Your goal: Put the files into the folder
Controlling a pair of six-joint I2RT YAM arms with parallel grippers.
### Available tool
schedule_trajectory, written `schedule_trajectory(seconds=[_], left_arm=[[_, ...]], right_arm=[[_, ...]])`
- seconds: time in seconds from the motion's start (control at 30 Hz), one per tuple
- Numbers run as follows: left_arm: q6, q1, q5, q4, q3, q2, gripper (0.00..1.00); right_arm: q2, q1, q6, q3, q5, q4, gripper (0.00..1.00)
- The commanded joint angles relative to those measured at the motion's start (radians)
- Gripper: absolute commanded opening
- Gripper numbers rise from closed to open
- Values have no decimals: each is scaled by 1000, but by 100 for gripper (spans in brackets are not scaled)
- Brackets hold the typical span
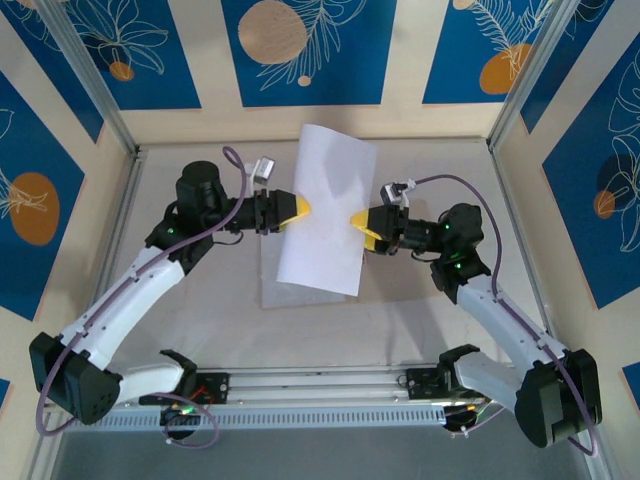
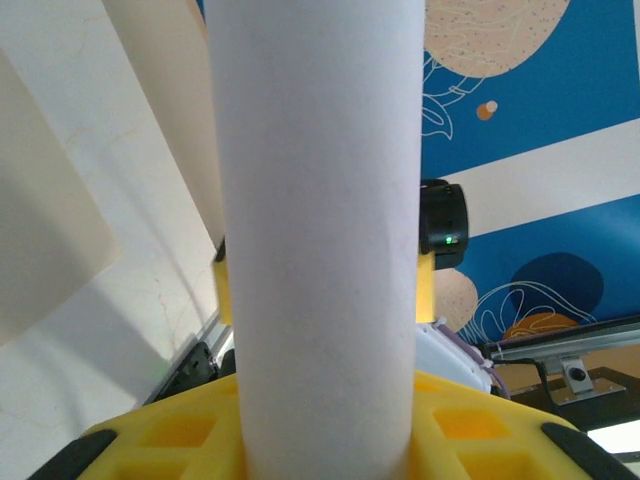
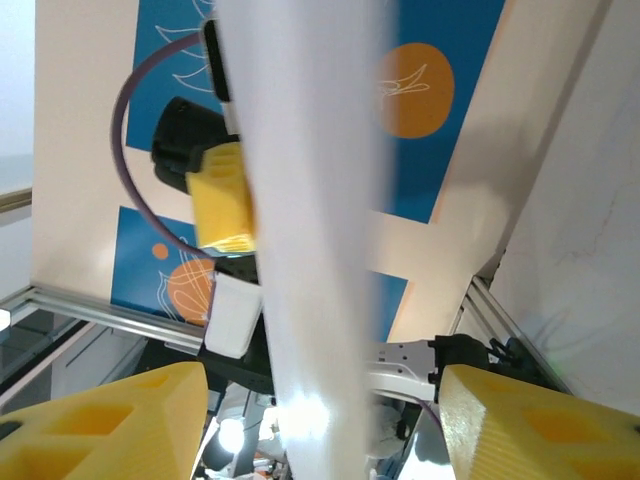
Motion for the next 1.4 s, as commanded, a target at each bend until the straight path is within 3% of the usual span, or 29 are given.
schedule_trajectory(seconds=[0.0, 0.5, 0.8, 1.2, 1.37], left_arm=[[35, -8, 27, 3, -22, -11, 34], [14, -39, 21, 43, -72, -36, 34], [5, -54, -16, 60, -101, -46, 34], [-19, -85, -78, 96, -113, -43, 34], [-29, -88, -91, 112, -118, -44, 34]], right_arm=[[-32, 7, 15, 35, -12, 43, 61], [-57, 8, -44, 31, 36, -57, 54], [-52, 12, -64, 38, 43, -79, 43], [-53, 16, -81, 36, 52, -101, 42], [-51, 15, -80, 37, 50, -101, 30]])
